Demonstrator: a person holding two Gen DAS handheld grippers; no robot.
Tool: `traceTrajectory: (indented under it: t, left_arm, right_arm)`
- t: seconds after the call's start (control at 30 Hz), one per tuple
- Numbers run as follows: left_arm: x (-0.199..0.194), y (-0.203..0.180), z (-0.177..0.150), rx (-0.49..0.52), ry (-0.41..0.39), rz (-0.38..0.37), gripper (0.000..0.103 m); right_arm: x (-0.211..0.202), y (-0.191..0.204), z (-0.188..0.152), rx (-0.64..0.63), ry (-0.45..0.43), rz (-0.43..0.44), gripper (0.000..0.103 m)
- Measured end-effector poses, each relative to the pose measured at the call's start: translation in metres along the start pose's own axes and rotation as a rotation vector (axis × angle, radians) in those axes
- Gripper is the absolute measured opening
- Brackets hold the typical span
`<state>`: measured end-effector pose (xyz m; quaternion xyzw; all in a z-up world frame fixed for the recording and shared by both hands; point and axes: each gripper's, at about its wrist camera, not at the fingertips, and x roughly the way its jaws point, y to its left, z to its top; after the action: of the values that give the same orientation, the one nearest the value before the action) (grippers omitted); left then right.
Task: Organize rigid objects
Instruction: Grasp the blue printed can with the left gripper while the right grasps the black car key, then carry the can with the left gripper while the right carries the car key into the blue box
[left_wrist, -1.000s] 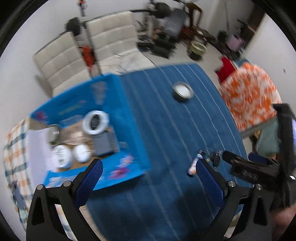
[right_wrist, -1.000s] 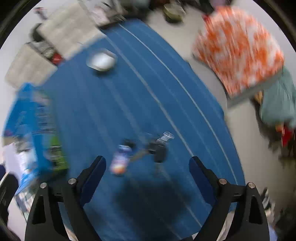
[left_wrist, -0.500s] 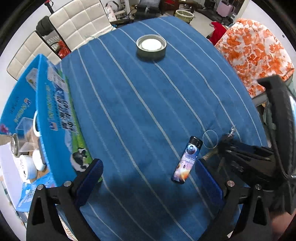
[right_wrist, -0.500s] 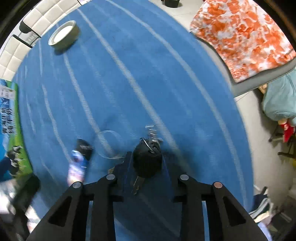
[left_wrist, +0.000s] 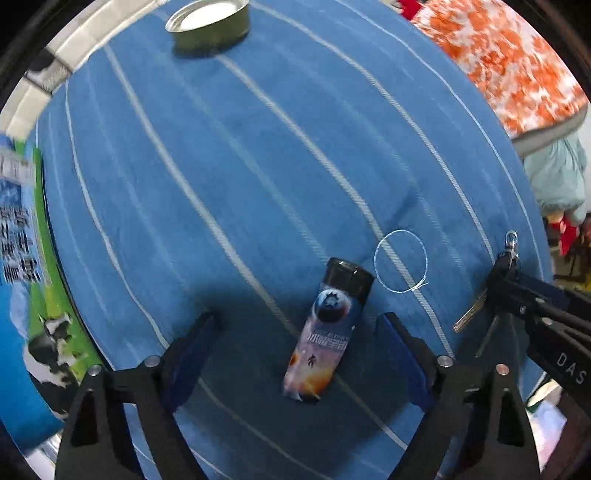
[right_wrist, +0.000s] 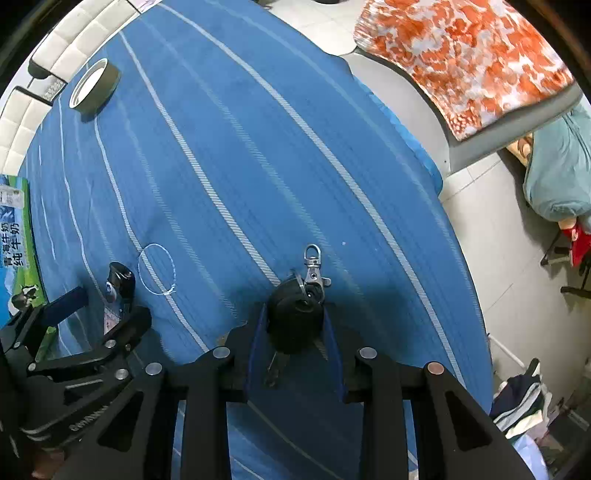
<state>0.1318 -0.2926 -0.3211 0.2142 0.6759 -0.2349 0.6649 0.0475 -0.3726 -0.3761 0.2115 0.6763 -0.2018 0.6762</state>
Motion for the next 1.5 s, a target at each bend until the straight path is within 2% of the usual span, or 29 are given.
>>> traceTrajectory:
  t: [0.03,0.1,0.13,0.2,0.27,0.37,0.53,0.9,1.3,1.5]
  left_arm:
    - [-0.001,-0.003,0.0,0.009,-0.007,0.023,0.079]
    - [-0.008,-0.005,-0.002,0.016,-0.036,0.027,0.053]
    - [-0.013,-0.007,0.001,0.003,-0.061,0.033,0.023]
    - [-0.015,-0.004,0.001,-0.03,-0.07,0.054,0.022]
    - [-0.016,0.001,-0.001,-0.073,-0.08,0.045,0.022]
    - [-0.022,0.005,-0.007,-0.093,-0.097,0.047,0.022]
    - [-0.037,0.016,-0.018,-0.11,-0.122,0.036,0.022]
    - [-0.087,0.037,-0.023,-0.147,-0.223,-0.007,0.022]
    - [-0.15,0.057,-0.03,-0.174,-0.358,-0.034,0.022]
    - [-0.199,0.087,-0.042,-0.219,-0.455,-0.021,0.022]
  right_arm:
    - [-0.001,0.005,0.0,-0.008,-0.001,-0.009,0.033]
    - [-0.003,0.015,-0.002,-0.023,-0.001,-0.019,0.033]
    - [-0.004,0.021,-0.003,-0.029,0.0,-0.021,0.033]
    - [-0.005,0.026,-0.002,-0.039,-0.001,-0.02,0.033]
    - [-0.009,0.033,-0.003,-0.053,-0.009,-0.024,0.029]
    - [-0.014,0.041,-0.004,-0.075,-0.021,-0.023,0.028]
    - [-0.022,0.051,-0.007,-0.091,-0.039,-0.013,0.028]
    - [-0.067,0.073,-0.011,-0.133,-0.125,0.032,0.028]
    - [-0.146,0.106,-0.02,-0.194,-0.248,0.118,0.028]
    - [-0.189,0.145,-0.028,-0.253,-0.309,0.176,0.028]
